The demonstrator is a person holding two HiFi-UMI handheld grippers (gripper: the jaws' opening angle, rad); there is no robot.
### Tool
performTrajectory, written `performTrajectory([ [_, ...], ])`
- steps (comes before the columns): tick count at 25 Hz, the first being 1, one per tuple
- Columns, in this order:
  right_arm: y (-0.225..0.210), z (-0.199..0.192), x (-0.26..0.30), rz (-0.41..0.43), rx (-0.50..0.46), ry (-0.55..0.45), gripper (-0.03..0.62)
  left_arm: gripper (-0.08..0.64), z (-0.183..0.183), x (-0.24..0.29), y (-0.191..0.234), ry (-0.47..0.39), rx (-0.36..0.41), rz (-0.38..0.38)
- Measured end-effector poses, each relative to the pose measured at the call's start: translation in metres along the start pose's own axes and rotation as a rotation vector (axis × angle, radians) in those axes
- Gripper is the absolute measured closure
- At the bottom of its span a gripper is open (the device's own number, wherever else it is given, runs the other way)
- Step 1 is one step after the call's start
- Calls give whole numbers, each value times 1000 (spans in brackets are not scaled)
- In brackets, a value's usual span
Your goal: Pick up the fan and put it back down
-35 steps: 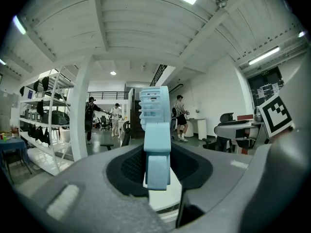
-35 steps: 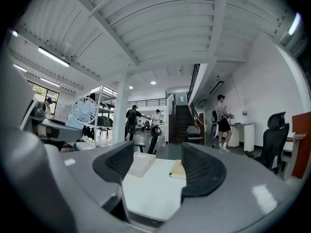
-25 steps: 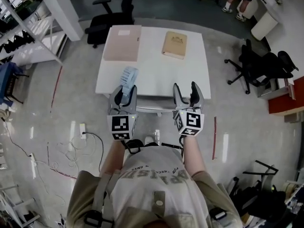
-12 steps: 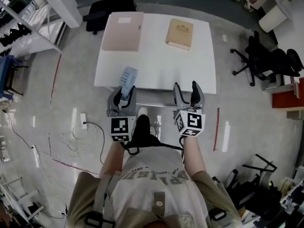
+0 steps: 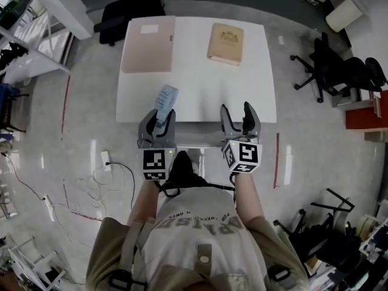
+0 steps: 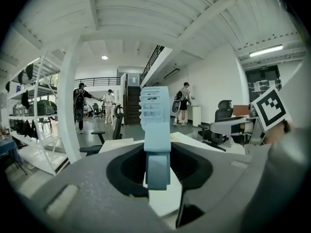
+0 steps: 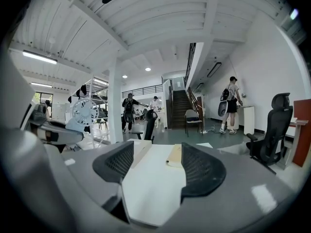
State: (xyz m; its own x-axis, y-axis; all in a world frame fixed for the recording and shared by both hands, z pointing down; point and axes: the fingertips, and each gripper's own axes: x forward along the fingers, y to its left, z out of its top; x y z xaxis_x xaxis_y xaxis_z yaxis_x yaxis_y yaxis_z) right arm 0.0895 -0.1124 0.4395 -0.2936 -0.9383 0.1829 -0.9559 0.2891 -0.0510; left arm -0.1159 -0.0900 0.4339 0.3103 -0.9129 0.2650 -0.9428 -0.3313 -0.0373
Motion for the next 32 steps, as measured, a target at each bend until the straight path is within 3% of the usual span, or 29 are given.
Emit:
performTrajectory([
  [13, -8, 43, 76, -58, -17, -54, 299, 431, 38, 80, 40, -25, 32, -97],
  [21, -12, 44, 108, -61, -16, -45, 299, 431, 39, 116, 51, -8, 39, -165],
  [27, -8, 24, 117, 3, -23, 11, 299, 431, 19, 129, 45, 55, 54, -259],
  [32, 2, 5, 124, 115, -45, 75, 299, 431, -6, 139, 31, 158, 91, -374],
])
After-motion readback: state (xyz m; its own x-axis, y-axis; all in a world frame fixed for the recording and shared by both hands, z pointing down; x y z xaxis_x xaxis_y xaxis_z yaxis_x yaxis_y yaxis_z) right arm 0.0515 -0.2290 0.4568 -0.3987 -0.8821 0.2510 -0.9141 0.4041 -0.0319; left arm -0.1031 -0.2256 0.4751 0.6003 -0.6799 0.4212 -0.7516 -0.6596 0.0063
